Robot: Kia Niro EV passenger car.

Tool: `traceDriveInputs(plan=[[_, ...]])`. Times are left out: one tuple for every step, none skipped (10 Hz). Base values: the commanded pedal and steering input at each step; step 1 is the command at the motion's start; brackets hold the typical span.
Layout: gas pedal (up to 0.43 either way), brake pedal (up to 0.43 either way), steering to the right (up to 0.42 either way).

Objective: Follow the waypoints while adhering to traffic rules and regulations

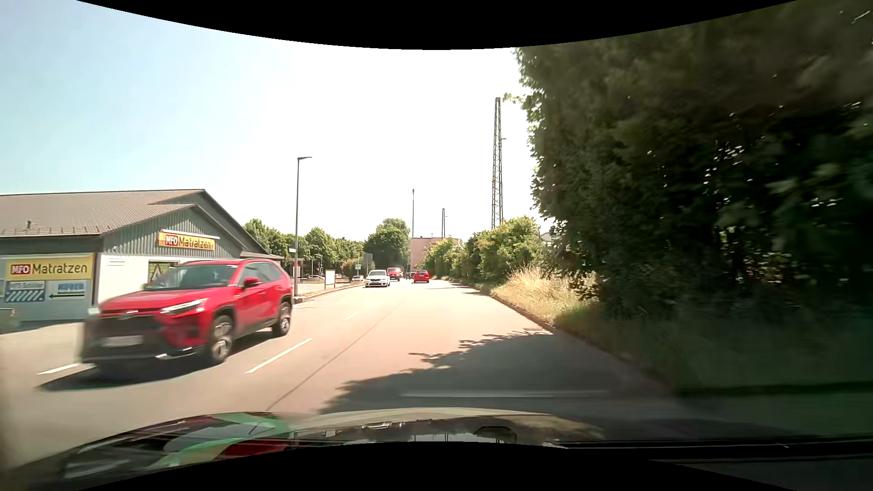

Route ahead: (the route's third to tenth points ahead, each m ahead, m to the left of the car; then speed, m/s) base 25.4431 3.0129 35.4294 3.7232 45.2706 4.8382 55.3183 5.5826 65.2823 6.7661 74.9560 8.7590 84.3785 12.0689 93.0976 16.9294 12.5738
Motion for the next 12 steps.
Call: traceDriveInputs(plan=[[0.138, 0.000, -0.008], [0.138, 0.000, -0.009], [0.138, 0.000, -0.010], [0.138, 0.000, -0.011], [0.138, 0.000, -0.010], [0.138, 0.000, -0.010], [0.138, 0.000, -0.010], [0.138, 0.000, -0.010], [0.138, 0.000, -0.011], [0.110, 0.000, -0.010], [0.087, 0.000, -0.010], [0.079, 0.000, -0.010]])
